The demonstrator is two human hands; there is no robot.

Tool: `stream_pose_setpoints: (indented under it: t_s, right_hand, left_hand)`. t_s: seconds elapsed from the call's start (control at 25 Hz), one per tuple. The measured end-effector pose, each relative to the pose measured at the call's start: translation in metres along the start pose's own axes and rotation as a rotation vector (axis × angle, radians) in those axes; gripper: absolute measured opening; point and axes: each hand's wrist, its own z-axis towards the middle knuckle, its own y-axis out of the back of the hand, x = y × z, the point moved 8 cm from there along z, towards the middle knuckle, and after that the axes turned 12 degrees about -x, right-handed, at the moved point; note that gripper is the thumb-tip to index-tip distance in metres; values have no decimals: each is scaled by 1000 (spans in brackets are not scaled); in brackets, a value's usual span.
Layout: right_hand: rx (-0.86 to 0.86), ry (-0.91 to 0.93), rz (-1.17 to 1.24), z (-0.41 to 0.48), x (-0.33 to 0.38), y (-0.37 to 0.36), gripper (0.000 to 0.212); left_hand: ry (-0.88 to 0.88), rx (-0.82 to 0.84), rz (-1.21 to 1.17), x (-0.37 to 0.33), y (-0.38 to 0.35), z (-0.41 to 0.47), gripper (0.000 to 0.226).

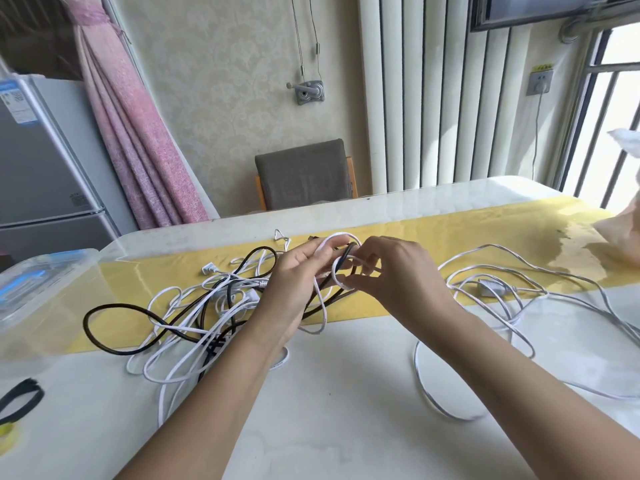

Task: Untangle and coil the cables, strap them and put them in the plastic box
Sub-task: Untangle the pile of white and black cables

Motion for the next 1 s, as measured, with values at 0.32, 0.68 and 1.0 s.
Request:
stream_pose_setpoints:
  t_s: [0.32,0.68,1.0]
  right_hand:
    - [291,-23,446,-13,21,-17,60]
    - [226,-17,370,4,7,14,72]
    - [268,-163,53,10,-39,15,22]
  left_hand:
    - [209,239,-271,12,-5,-4,24]
    - [179,-18,-354,-13,49,19,41]
    - [310,649,-420,-27,23,-15,45]
